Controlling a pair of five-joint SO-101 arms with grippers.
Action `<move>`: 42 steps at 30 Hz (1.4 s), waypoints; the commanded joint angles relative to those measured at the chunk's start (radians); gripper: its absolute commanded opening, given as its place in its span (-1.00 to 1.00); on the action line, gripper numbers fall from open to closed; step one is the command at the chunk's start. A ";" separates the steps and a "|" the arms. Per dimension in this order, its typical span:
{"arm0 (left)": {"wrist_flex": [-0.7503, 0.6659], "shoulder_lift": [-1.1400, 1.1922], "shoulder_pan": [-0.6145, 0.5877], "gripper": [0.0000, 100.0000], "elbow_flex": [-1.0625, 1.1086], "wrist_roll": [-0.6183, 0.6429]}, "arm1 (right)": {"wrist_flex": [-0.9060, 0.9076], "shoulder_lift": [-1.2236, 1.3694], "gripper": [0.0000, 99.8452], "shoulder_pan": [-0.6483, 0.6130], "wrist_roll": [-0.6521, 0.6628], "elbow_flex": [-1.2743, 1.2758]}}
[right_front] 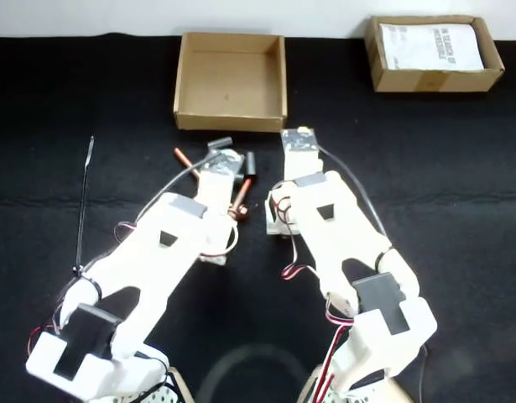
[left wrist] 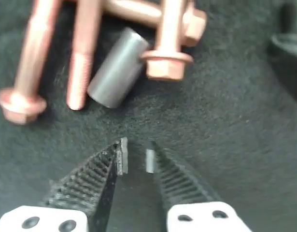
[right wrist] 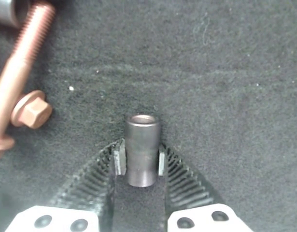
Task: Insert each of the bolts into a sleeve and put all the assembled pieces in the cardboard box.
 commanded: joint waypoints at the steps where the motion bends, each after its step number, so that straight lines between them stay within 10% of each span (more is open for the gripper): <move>1: 0.002 -0.005 -0.025 -0.99 -0.082 0.213 | -0.013 0.004 -0.98 0.013 0.011 -0.016; 10: -0.089 -0.005 -0.202 -0.98 -0.090 0.485 | -0.016 0.005 -0.98 0.013 0.011 -0.015; 42: -0.192 0.262 -0.470 -0.98 -0.288 0.649 | -0.016 0.005 -0.98 0.013 0.011 -0.015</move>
